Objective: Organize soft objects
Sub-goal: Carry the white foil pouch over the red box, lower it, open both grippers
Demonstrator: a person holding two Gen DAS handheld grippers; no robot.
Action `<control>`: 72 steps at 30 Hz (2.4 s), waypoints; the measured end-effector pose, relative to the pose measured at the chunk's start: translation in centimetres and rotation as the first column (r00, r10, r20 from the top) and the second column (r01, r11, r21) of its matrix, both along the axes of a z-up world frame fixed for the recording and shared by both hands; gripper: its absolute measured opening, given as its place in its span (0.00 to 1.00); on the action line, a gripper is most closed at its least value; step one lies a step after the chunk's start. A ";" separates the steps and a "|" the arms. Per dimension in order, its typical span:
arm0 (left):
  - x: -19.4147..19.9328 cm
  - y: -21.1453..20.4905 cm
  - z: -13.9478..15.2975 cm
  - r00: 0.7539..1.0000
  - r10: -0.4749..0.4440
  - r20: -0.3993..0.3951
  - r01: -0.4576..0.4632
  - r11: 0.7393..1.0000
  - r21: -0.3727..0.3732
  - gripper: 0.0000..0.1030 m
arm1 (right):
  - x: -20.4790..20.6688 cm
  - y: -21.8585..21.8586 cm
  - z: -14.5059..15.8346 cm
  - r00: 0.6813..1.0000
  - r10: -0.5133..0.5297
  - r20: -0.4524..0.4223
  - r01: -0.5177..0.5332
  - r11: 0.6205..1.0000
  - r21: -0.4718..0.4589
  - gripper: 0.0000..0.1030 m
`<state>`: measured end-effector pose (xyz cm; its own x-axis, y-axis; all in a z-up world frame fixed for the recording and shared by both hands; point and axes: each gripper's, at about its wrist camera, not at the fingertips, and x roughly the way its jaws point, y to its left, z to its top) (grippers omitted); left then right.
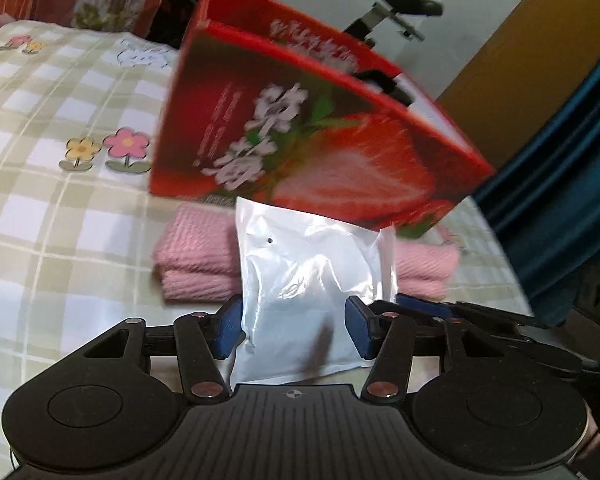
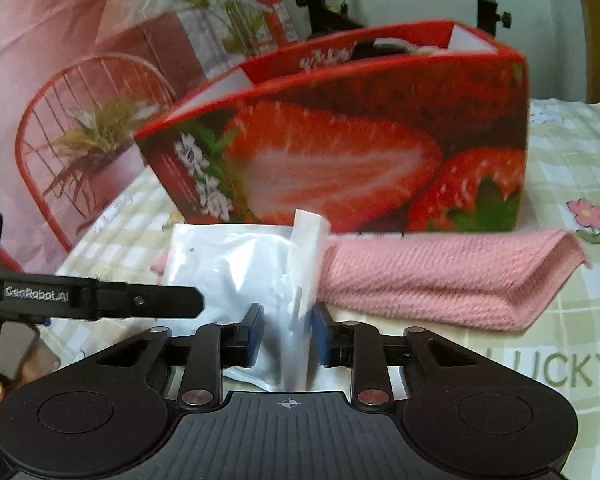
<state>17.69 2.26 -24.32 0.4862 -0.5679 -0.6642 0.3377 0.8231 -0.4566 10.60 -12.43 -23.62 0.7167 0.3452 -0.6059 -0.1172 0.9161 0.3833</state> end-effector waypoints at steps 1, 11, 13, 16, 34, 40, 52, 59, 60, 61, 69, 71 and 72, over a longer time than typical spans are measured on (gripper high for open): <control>-0.1 0.2 0.5 1.000 -0.003 0.009 0.003 1.000 -0.018 0.49 | -0.2 -0.3 0.5 1.000 -0.003 0.011 0.003 1.000 0.000 0.24; -0.7 0.3 5.5 0.991 -0.010 0.136 0.021 0.997 -0.079 0.43 | -1.0 -2.1 5.4 0.988 -0.026 0.155 0.026 1.000 0.002 0.12; -0.8 0.2 6.7 0.986 -0.008 0.169 0.023 0.996 -0.090 0.43 | -0.7 -2.5 6.8 0.982 -0.026 0.187 0.026 1.000 0.005 0.12; -0.1 -0.1 8.6 0.974 -0.001 0.226 0.024 0.994 -0.102 0.43 | 0.4 -3.0 9.1 0.970 -0.025 0.243 0.026 1.000 -0.003 0.12; 10.3 -3.8 9.9 0.974 0.046 0.223 -0.045 0.999 -0.009 0.44 | 11.7 -3.5 11.0 0.978 -0.068 0.196 0.092 0.989 -0.116 0.13; 12.4 -6.1 6.6 0.995 0.000 0.102 -0.010 0.995 0.096 0.44 | 14.8 -4.5 7.1 0.986 -0.166 -0.009 0.165 0.983 -0.080 0.13; 13.8 -6.8 4.8 0.999 -0.011 0.040 0.004 0.986 0.166 0.47 | 17.9 -3.6 5.5 0.981 -0.157 -0.116 0.135 0.975 -0.177 0.13; 13.1 -6.5 7.3 0.993 -0.027 0.112 0.007 0.985 0.175 0.80 | 17.7 -3.4 5.5 0.983 -0.149 -0.107 0.124 0.970 -0.209 0.13; 12.9 -6.3 8.0 0.992 -0.031 0.126 0.008 0.985 0.174 0.81 | 17.5 -3.4 5.6 0.984 -0.152 -0.098 0.129 0.970 -0.207 0.14; 12.7 -6.2 8.5 0.990 -0.025 0.139 -0.001 0.984 0.180 0.88 | 17.1 -3.2 5.7 0.985 -0.149 -0.083 0.128 0.968 -0.214 0.18; 9.0 -4.6 11.4 0.958 -0.008 0.285 -0.058 0.973 0.224 1.00 | 12.1 -3.4 8.8 0.992 -0.080 0.096 0.100 0.968 -0.230 0.46; 7.7 -4.3 11.6 0.948 0.010 0.317 -0.085 0.971 0.224 1.00 | 10.4 -4.1 9.3 0.984 -0.087 0.153 0.118 0.971 -0.208 0.50; 7.1 -4.1 11.7 0.945 0.020 0.328 -0.098 0.970 0.223 1.00 | 9.5 -4.5 9.5 0.980 -0.091 0.176 0.125 0.973 -0.196 0.50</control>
<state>24.82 -1.86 -12.64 0.7229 -0.3799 -0.5771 0.3813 0.9159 -0.1254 20.13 -16.91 -14.14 0.8389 0.1411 -0.5257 -0.0592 0.9837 0.1696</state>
